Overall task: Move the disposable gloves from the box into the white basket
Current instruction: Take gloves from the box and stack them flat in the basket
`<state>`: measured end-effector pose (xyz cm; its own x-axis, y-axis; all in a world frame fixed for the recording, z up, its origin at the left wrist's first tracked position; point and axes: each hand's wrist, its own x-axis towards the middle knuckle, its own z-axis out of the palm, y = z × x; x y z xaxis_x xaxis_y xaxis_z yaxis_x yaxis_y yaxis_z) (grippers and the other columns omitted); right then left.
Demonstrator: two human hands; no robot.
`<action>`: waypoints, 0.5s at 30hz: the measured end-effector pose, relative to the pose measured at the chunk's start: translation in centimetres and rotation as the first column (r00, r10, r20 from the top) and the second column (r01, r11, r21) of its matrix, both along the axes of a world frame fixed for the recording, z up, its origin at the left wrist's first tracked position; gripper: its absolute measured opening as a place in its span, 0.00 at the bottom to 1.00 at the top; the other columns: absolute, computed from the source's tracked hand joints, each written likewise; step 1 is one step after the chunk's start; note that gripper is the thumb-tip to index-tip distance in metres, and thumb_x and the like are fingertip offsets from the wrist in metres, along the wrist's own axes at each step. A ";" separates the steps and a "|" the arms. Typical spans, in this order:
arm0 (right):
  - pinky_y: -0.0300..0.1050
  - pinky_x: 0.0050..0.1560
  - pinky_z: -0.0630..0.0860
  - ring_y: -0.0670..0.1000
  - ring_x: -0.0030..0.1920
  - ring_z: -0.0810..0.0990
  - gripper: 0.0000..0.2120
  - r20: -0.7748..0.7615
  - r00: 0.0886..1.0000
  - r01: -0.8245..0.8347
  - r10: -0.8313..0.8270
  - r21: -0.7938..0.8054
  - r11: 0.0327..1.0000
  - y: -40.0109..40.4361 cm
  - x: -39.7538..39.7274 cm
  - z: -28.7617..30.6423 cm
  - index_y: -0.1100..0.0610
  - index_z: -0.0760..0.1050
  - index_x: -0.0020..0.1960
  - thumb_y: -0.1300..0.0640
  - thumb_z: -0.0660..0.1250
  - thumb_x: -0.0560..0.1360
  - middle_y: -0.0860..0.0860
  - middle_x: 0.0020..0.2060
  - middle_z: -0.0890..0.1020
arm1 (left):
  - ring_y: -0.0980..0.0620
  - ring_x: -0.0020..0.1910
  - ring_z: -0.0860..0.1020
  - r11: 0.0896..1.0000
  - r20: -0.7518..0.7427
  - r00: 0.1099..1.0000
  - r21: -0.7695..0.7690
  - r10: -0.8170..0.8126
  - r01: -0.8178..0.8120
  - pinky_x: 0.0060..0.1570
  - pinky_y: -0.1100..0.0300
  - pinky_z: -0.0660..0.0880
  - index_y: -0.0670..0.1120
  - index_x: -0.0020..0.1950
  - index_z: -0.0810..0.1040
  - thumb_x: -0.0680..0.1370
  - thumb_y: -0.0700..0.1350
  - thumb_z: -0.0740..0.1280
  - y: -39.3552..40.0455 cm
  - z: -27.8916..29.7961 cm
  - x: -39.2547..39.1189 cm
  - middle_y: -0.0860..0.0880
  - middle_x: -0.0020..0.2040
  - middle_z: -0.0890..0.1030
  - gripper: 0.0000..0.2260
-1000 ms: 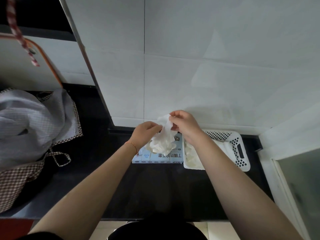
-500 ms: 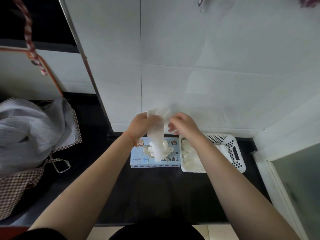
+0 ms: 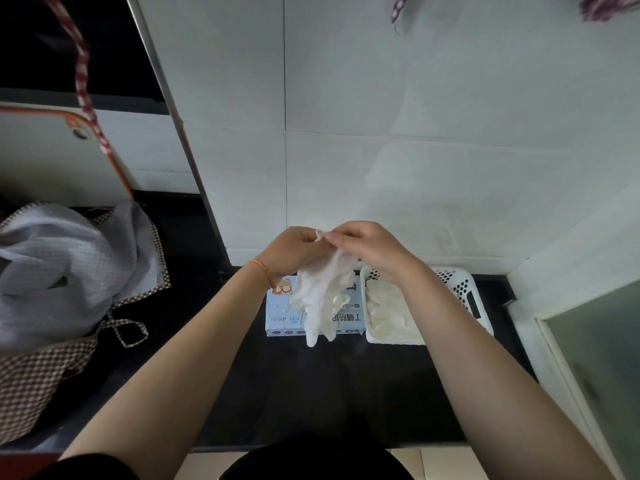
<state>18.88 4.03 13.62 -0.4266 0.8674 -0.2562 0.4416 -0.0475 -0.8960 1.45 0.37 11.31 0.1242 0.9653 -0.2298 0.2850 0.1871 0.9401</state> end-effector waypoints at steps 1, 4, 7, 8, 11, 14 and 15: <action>0.40 0.47 0.75 0.45 0.46 0.80 0.13 0.011 1.000 -0.027 0.027 0.002 1.000 0.0 0.0 0.1 0.51 0.83 0.51 0.44 0.74 0.72 0.49 0.46 0.84 | 0.49 0.37 0.63 1.000 -0.015 1.000 -0.009 0.025 -0.025 0.37 0.57 0.62 0.40 0.38 0.74 0.72 0.58 0.68 0.1 -0.1 0.0 0.45 0.36 0.67 0.20; 0.41 0.47 0.75 0.45 0.44 0.79 0.12 0.094 0.991 -0.097 0.093 0.041 0.994 0.0 -0.1 0.3 0.53 0.81 0.53 0.55 0.76 0.71 0.52 0.47 0.83 | 0.50 0.33 0.63 0.998 -0.065 0.997 -0.057 0.034 -0.038 0.32 0.59 0.59 0.45 0.37 0.73 0.75 0.58 0.69 0.3 -0.2 -0.1 0.45 0.35 0.66 0.18; 0.41 0.43 0.72 0.46 0.40 0.76 0.05 0.142 0.988 -0.084 0.066 0.124 0.989 -0.1 -0.4 0.5 0.55 0.80 0.48 0.58 0.73 0.72 0.50 0.40 0.80 | 0.52 0.29 0.61 0.995 -0.082 0.996 -0.088 0.034 -0.041 0.32 0.58 0.58 0.46 0.31 0.67 0.76 0.63 0.66 0.3 -0.3 -0.2 0.49 0.30 0.62 0.24; 0.40 0.42 0.71 0.45 0.40 0.75 0.04 0.140 0.989 -0.068 0.049 0.131 0.989 -0.2 -0.5 0.6 0.55 0.80 0.47 0.59 0.72 0.73 0.49 0.40 0.80 | 0.52 0.30 0.63 0.995 -0.067 0.998 -0.093 0.021 -0.027 0.33 0.59 0.59 0.45 0.30 0.67 0.75 0.65 0.66 0.2 -0.4 -0.2 0.50 0.30 0.64 0.26; 0.40 0.39 0.69 0.45 0.37 0.73 0.04 0.152 0.988 -0.014 -0.007 0.134 0.991 -0.2 -0.5 0.9 0.57 0.78 0.48 0.59 0.69 0.73 0.47 0.38 0.77 | 0.52 0.36 0.73 0.993 -0.041 0.995 -0.079 -0.094 0.090 0.41 0.58 0.69 0.37 0.40 0.78 0.70 0.64 0.72 -0.1 -0.5 -0.6 0.47 0.35 0.74 0.28; 0.40 0.34 0.66 0.45 0.33 0.70 0.02 0.151 0.984 0.074 -0.095 0.143 0.987 0.2 0.1 1.0 0.55 0.74 0.46 0.60 0.65 0.74 0.46 0.34 0.73 | 0.52 0.39 0.77 0.988 -0.123 0.982 -0.080 -0.142 0.133 0.46 0.55 0.74 0.39 0.46 0.83 0.73 0.50 0.74 0.1 -1.6 -1.1 0.45 0.39 0.81 0.13; 0.40 0.33 0.65 0.46 0.32 0.69 0.02 0.152 0.980 0.107 -0.129 0.144 0.984 0.3 0.4 1.0 0.55 0.73 0.45 0.60 0.64 0.73 0.46 0.33 0.72 | 0.52 0.38 0.77 0.986 -0.144 0.978 -0.097 -0.152 0.139 0.46 0.56 0.74 0.40 0.46 0.83 0.74 0.48 0.74 0.1 -1.9 -1.1 0.46 0.39 0.82 0.10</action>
